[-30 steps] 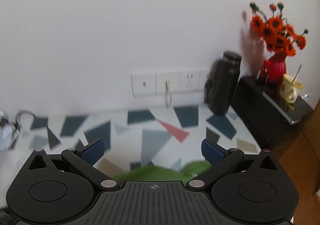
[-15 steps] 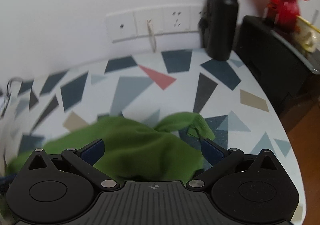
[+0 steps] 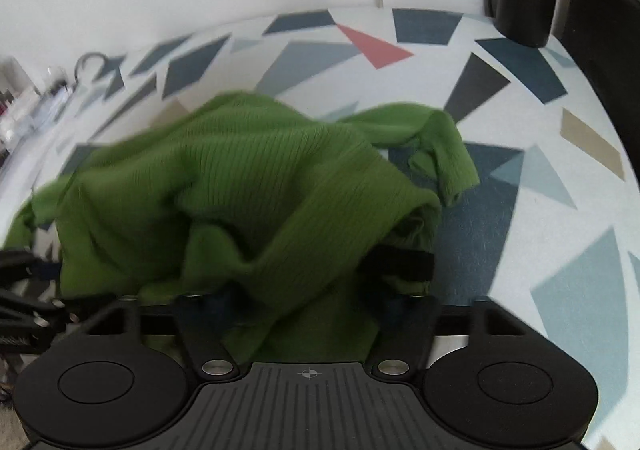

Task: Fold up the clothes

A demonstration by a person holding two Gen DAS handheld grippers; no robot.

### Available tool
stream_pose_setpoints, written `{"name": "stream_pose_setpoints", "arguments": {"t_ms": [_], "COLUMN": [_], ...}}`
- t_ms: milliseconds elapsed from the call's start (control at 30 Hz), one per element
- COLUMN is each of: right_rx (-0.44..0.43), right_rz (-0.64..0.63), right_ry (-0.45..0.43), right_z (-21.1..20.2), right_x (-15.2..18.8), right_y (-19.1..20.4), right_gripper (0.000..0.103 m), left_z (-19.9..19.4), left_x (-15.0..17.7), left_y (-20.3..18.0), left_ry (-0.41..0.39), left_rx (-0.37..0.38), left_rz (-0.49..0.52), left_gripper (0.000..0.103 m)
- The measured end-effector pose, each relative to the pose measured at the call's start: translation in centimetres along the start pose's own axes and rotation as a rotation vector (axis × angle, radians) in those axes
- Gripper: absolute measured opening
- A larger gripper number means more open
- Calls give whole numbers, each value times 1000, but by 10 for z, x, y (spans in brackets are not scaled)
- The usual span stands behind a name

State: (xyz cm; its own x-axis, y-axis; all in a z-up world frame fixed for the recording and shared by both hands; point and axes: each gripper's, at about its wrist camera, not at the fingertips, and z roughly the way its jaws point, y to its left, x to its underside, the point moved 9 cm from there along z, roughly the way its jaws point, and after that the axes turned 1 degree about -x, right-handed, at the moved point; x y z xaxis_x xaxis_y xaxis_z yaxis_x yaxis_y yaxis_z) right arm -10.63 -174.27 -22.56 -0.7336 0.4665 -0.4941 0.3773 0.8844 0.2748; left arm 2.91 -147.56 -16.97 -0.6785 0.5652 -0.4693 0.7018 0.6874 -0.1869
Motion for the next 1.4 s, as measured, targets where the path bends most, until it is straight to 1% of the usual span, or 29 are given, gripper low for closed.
{"name": "stream_pose_setpoints", "arguments": {"t_ms": [33,67,133,233,333,367,400,433,500,533,567,600,667,700,767,833,1033,1100,1133,1167,1200,1233,1267,1300,1367,1400], "right_rx": [-22,-34,-26,-12,-23,-17,-12,-5,9,15,23,32,48,56,73,91,142,113,82,53,36,21,13,9,21,33], "right_rz": [12,18,1,-6,49,63,78,90,87,76,55,34,1,-11,-22,-27,-28,-11,15,38,55,66,53,27,-27,-52], "right_ry": [-12,-18,-32,-53,-95,-109,-123,-136,-141,-144,-154,-164,-192,-209,-234,-238,-210,-208,-205,-198,-180,-160,-137,-124,-112,-111], "right_z": [2,5,9,18,28,32,36,40,44,43,38,33,21,13,-1,-9,-20,-20,-20,-19,-16,-13,-10,-7,-3,-1], "right_x": [-5,-11,-25,-47,-73,-79,-85,-90,-92,-92,-89,-86,-80,-76,-68,-58,-23,-17,-15,-14,-12,-11,-8,-6,-1,1], "right_y": [-3,-8,-16,-25,-31,-31,-32,-32,-28,-25,-23,-20,-18,-19,-21,-21,-15,-6,-1,4,8,12,18,25,36,41], "right_gripper": [45,41,39,37,36,37,39,46,49,53,61,66,83,87,99,102,102,102,98,89,84,72,61,59,58,58], "left_z": [1,0,-6,-21,-32,-36,-38,-39,-39,-38,-35,-32,-26,-24,-21,-18,-17,-14,-12,-11,-11,-10,-11,-13,-16,-18], "left_x": [0,-2,-6,-11,-14,-16,-17,-18,-20,-22,-24,-25,-26,-27,-29,-33,-53,-57,-58,-58,-57,-56,-54,-51,-44,-40], "left_y": [2,6,16,36,56,62,68,72,75,75,75,77,81,84,90,95,123,132,136,138,137,137,136,136,133,132], "left_ry": [4,-1,-34,-86,-121,-134,-144,-147,-156,-160,-160,-155,-144,-140,-134,-134,-166,-164,-161,-156,-151,-145,-142,-143,-136,-131], "left_rx": [-6,-17,-53,-112,-162,-178,-191,-201,-230,-249,-263,-266,-257,-252,-247,-242,-251,-235,-223,-215,-211,-208,-202,-194,-156,-140], "left_rz": [-15,-35,-78,-132,-186,-203,-215,-216,-183,-156,-137,-133,-149,-157,-157,-150,-155,-175,-186,-189,-180,-172,-165,-159,-157,-157], "left_gripper": [16,14,9,9,9,9,9,9,9,9,9,9,11,13,17,19,19,19,22,25,35,51,59,65,69,75]}}
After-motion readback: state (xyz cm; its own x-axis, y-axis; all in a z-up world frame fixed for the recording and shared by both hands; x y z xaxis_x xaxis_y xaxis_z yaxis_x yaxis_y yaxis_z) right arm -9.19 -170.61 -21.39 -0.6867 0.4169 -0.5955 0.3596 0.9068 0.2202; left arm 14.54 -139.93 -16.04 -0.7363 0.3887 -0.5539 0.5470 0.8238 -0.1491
